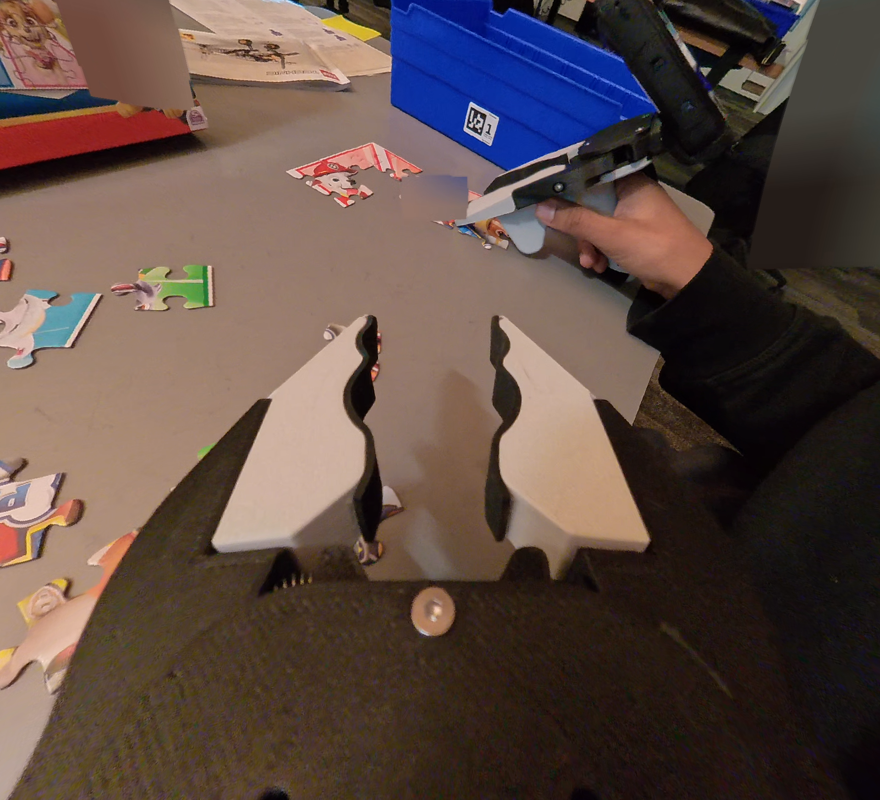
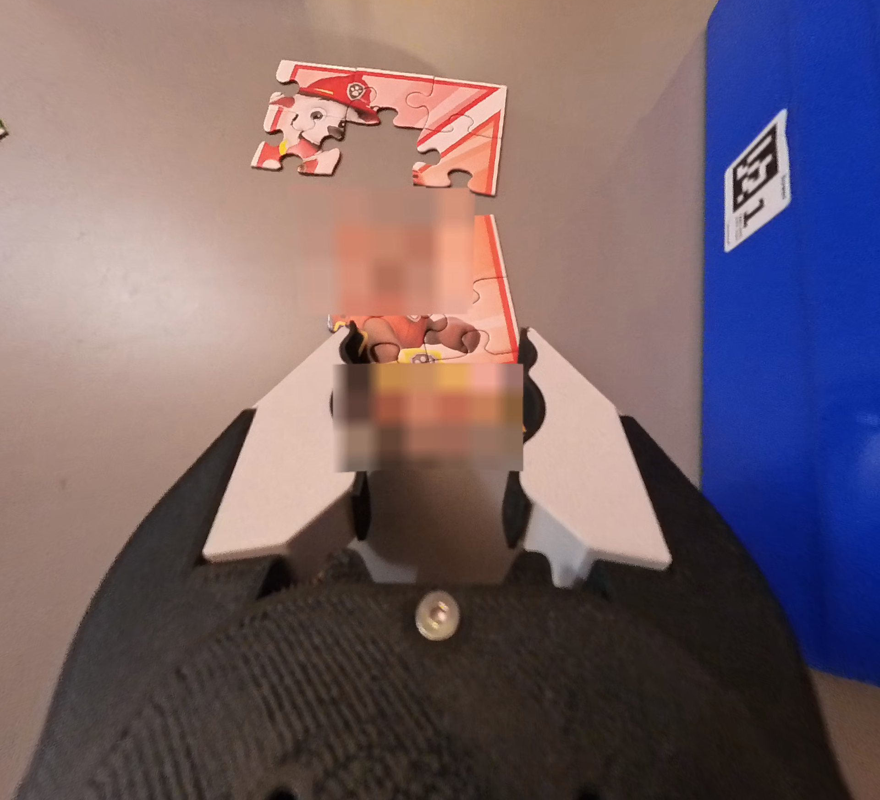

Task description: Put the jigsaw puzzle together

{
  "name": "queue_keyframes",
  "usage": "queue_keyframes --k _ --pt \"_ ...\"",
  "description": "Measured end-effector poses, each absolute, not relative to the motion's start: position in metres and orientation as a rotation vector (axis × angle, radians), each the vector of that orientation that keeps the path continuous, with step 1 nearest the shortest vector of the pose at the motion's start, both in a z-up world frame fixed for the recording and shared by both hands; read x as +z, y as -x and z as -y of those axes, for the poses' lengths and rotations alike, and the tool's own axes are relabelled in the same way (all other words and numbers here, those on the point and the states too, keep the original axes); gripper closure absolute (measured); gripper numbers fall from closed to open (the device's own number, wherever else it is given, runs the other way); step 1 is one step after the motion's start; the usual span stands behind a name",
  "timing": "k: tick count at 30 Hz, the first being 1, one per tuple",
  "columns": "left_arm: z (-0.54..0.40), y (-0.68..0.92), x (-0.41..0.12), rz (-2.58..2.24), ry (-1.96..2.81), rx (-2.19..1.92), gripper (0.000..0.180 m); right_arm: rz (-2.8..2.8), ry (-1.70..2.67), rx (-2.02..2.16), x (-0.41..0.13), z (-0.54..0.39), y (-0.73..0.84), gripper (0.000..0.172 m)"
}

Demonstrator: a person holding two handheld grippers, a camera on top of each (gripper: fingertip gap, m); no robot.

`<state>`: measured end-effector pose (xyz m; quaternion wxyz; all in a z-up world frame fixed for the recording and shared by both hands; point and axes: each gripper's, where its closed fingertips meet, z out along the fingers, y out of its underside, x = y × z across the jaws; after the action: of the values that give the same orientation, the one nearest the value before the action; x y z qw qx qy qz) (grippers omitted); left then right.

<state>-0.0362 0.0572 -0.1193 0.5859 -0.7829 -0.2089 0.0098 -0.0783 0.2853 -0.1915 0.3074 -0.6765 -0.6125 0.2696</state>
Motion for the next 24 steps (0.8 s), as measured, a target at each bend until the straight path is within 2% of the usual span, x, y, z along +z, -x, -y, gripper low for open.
queue_keyframes --k 11,24 --pt "-0.061 0.035 -0.121 0.482 1.833 0.016 0.134 1.596 1.79 0.692 -0.19 -0.282 0.088 0.111" --pt "-0.07 0.031 -0.12 0.455 1.85 0.002 0.134 1.619 1.778 0.715 -0.19 -0.275 0.096 0.109"
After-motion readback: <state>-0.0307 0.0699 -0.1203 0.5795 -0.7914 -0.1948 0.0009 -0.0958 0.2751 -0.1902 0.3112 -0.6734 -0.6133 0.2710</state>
